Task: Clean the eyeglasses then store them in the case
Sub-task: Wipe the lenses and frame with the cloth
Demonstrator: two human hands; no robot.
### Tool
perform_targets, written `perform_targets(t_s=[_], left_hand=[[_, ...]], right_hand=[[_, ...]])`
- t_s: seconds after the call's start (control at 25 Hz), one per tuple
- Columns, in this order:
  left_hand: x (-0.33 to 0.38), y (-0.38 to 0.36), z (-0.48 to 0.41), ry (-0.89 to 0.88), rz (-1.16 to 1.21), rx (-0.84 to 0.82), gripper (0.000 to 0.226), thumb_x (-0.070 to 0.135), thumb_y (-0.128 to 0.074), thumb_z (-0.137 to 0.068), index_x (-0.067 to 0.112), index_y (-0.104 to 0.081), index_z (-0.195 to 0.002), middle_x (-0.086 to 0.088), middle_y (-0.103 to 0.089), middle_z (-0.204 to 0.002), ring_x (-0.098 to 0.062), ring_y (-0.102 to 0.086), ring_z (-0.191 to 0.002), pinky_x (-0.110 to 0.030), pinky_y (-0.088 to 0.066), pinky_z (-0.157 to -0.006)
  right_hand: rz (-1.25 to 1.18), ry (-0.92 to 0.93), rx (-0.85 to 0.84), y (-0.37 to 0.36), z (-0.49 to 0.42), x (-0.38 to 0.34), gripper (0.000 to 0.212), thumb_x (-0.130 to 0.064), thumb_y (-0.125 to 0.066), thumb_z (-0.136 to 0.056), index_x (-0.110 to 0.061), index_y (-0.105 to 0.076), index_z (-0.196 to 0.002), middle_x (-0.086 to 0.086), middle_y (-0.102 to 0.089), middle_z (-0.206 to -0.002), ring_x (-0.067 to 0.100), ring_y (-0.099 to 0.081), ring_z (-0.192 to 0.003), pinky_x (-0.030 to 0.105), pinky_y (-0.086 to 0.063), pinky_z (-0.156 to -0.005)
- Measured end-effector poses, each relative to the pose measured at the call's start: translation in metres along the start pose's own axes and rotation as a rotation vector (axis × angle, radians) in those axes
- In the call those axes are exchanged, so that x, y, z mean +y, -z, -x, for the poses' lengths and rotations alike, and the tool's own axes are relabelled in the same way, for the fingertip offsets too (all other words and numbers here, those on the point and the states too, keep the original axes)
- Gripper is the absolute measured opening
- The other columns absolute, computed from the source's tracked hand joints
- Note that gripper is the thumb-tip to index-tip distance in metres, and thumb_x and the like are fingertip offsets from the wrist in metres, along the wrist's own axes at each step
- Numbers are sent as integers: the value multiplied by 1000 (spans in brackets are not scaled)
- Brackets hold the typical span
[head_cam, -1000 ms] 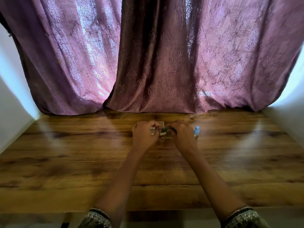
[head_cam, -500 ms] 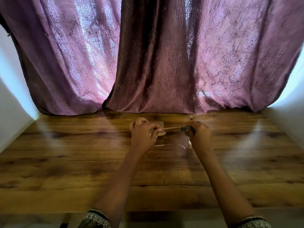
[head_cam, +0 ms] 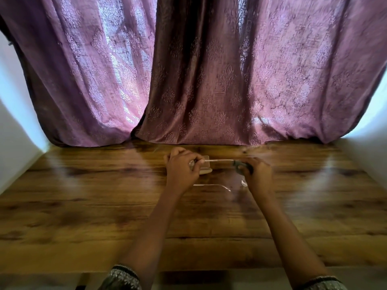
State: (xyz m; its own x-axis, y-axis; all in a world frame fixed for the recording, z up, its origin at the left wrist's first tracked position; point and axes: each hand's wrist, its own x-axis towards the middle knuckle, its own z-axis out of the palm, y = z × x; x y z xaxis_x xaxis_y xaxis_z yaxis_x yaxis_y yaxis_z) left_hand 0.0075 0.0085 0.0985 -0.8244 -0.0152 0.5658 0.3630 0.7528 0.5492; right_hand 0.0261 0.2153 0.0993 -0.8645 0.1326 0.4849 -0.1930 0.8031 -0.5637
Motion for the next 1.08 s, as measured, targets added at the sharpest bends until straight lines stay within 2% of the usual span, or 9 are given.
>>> perform_targets(t_s=[0.2, 0.28, 0.36, 0.44, 0.52, 0.6, 0.72, 0.88, 1.08], left_hand=[[-2, 0, -6, 76, 69, -18, 6, 29, -65, -79, 28, -71, -79, 13, -69, -84, -7, -46, -96, -31, -25, -88], [-8, 8, -15, 196, 211, -68, 8, 25, -65, -80, 25, -73, -81, 8, -72, -84, -13, -60, -91, -41, -43, -92], [-12, 16, -23, 345, 352, -103, 8, 22, -65, -81, 24, -73, -80, 6, -72, -82, -12, -65, -84, -38, -49, -89], [-16, 24, -30, 470, 482, -119, 13, 17, -66, -81, 26, -72, -75, 5, -70, -79, -11, -63, -81, -33, -48, -87], [-21, 29, -35, 556, 635, -157, 18, 11, -64, -81, 24, -71, -72, 6, -69, -75, -7, -62, -77, -26, -48, -83], [-26, 32, -41, 649, 759, -222, 17, 8, -62, -82, 20, -71, -73, 8, -70, -74, -6, -61, -76, -19, -46, -74], [-30, 28, -45, 783, 822, -323, 18, 11, -61, -82, 19, -70, -69, 8, -70, -71, -6, -57, -73, -14, -37, -62], [-30, 20, -42, 923, 786, -422, 18, 22, -58, -83, 22, -69, -69, 14, -65, -49, -2, -48, -60, -19, -24, -51], [-25, 8, -27, 1060, 823, -636, 18, 28, -60, -81, 23, -72, -68, 15, -67, -56, 0, -54, -59, -20, -28, -52]], right_hand=[[-79, -267, -12, -7, 4, 20, 15, -6, -70, -75, -9, -73, -90, 13, -72, -81, 27, -65, -75, 30, -43, -66], [-264, -359, -43, -7, 8, 31, 7, -3, -65, -80, -5, -71, -85, 12, -63, -72, 22, -57, -69, 29, -42, -62], [-551, -444, -55, -6, 18, 38, 20, 3, -56, -85, -9, -65, -73, 7, -56, -69, 17, -50, -64, 23, -42, -54], [-718, -543, -78, -6, 29, 41, 23, 3, -52, -88, -14, -63, -76, 8, -59, -77, 18, -53, -71, 17, -45, -53], [-794, -619, -185, -6, 37, 44, 19, -3, -55, -87, -16, -66, -93, 9, -65, -96, 23, -59, -87, 26, -50, -65], [-930, -587, -343, -8, 42, 43, 26, -14, -62, -83, -24, -67, -106, 4, -70, -104, 20, -66, -93, 31, -55, -72], [-1112, -495, -429, -8, 38, 32, 42, -32, -72, -70, -25, -67, -111, -1, -74, -97, 15, -70, -84, 30, -60, -64], [-1179, -369, -366, 3, 32, 19, 37, -47, -78, -62, -18, -75, -85, -2, -73, -76, 9, -69, -68, 21, -56, -53], [-1200, -215, -246, 22, 22, -7, 21, -41, -66, -76, -21, -69, -73, -6, -67, -67, 5, -62, -58, 17, -51, -52]])
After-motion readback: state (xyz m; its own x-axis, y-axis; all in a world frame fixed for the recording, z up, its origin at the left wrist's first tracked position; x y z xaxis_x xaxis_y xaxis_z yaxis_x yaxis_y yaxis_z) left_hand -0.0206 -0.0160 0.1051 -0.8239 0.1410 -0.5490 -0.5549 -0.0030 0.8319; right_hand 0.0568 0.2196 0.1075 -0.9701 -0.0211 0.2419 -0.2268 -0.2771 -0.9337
